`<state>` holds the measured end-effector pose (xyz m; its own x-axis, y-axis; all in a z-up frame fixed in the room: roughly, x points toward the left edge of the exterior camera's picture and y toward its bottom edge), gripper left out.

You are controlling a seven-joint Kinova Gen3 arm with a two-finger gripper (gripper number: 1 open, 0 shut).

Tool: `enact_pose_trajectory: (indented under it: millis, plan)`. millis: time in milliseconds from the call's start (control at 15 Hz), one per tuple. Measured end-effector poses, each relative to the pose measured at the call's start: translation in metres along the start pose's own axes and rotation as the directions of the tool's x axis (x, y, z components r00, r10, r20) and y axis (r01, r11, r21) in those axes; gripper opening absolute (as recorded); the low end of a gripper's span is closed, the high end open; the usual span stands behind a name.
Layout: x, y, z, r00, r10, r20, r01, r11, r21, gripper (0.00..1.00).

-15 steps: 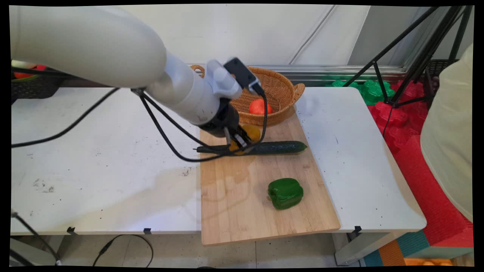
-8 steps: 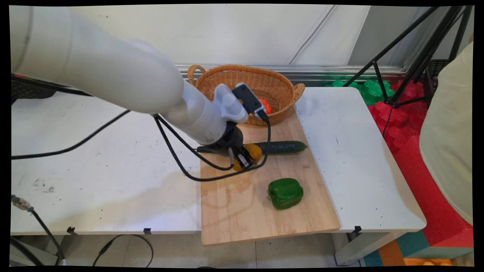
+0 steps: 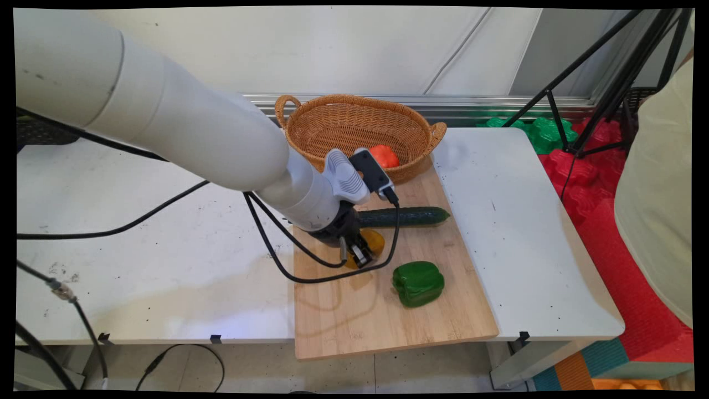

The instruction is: Place the picked object on the cutting board

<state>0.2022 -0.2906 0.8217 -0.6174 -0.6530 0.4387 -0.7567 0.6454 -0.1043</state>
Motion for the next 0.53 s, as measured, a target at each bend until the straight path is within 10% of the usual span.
enact_pose_trajectory:
  millis: [400,467,533]
  plan:
    - [-0.0025,0.0016,0.0057,1.000,0.029,0.006,-0.029,1.000,-0.013,0.00]
    - [-0.0027,0.0013,0.0048,0.999,0.034,0.006,-0.033,0.999,-0.015,1.00]
    - [-0.0029,0.0009,0.0033,0.999,0.040,0.004,-0.040,0.999,-0.016,1.00]
